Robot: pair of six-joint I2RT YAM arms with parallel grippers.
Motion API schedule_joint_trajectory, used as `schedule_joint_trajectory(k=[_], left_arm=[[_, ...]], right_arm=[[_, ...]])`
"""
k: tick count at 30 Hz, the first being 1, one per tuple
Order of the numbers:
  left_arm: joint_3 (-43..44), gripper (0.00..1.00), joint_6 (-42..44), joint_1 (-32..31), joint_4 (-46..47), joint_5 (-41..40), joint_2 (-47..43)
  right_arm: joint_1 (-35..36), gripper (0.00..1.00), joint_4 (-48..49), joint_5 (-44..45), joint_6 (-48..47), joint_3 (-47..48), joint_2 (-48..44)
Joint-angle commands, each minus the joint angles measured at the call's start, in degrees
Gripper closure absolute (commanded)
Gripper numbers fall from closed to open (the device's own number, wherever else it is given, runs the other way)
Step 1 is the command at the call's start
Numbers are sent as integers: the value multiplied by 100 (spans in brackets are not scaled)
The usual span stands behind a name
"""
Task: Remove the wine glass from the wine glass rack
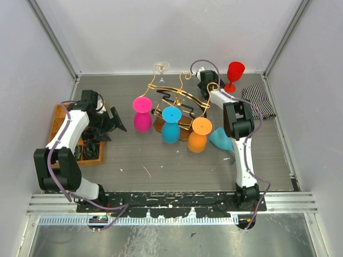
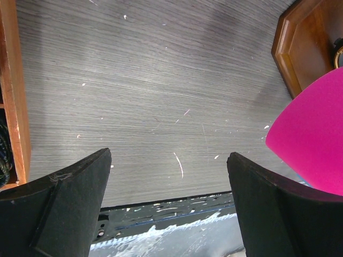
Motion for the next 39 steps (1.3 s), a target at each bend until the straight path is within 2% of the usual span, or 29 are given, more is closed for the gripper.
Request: schedule_joint_trajectory(k=[1,5,8,17,26,29,33,39], left_arm=[[124,4,53,-3,89,135,44],[144,4,69,1,40,147,18],[198,4,109,2,-19,130,-3],[315,4,118,-3,-160,106,-43],[267,4,-9,-2,-236,214,-237],[290,4,-88,-3,-278,289,-388],[436,4,-141,-3,-436,389,-578],[640,4,-140,-3,-661,467,-818]], right_arm=[[58,27,-509,275,-38,-797,-37],[42,26,323,676,-527,-1474,-189],[-5,25,883,604,-701,-1908,-365],[-225,25,1317,70,-679,-2754,-990],[-324,27,379,-375,-123,-3222,-1693],[-316,27,-300,-450,205,-3062,-1869],[-311,30,-1667,-676,903,-2571,-2017],[-339,29,-2399,-377,1594,-2574,-2486]])
